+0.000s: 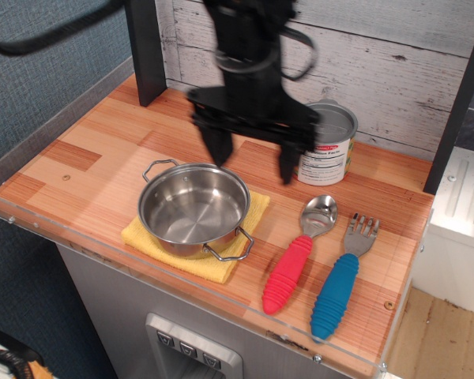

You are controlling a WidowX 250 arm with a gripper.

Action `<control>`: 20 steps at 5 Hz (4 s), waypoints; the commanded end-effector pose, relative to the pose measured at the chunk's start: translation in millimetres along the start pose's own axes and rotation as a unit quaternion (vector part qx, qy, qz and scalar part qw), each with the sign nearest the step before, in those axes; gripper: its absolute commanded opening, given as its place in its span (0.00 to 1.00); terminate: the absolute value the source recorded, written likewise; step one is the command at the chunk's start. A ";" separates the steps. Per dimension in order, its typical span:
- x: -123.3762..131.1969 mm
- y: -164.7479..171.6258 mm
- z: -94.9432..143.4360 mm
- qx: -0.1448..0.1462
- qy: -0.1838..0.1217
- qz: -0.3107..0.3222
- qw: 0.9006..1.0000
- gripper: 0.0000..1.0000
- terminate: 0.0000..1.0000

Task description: Move blue utensil to left of silver pot.

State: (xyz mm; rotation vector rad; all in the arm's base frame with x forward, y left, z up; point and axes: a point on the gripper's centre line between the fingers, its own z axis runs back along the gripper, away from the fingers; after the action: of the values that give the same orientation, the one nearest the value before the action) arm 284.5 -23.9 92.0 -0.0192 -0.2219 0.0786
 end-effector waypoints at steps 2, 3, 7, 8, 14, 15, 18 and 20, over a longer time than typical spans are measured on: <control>-12.7 -54.7 -17.2 -0.027 0.033 -0.010 0.999 1.00 0.00; -15.2 -62.2 -25.1 -0.023 0.040 -0.015 0.999 1.00 0.00; -27.5 -92.1 -57.9 0.001 0.059 -0.033 0.998 1.00 0.00; -29.3 -92.7 -63.9 0.001 0.060 -0.031 0.998 1.00 0.00; -20.3 -79.7 -38.8 0.003 0.013 -0.011 1.000 0.00 0.00; -18.4 -67.0 -14.8 0.009 -0.011 0.009 1.000 0.00 0.00; -11.2 15.6 23.3 0.046 0.015 0.041 0.998 0.00 0.00; -9.6 74.5 34.0 0.077 0.008 0.012 0.997 0.00 0.00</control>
State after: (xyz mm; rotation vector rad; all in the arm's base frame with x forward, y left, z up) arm 260.0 49.8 102.7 0.1230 -0.1392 0.1212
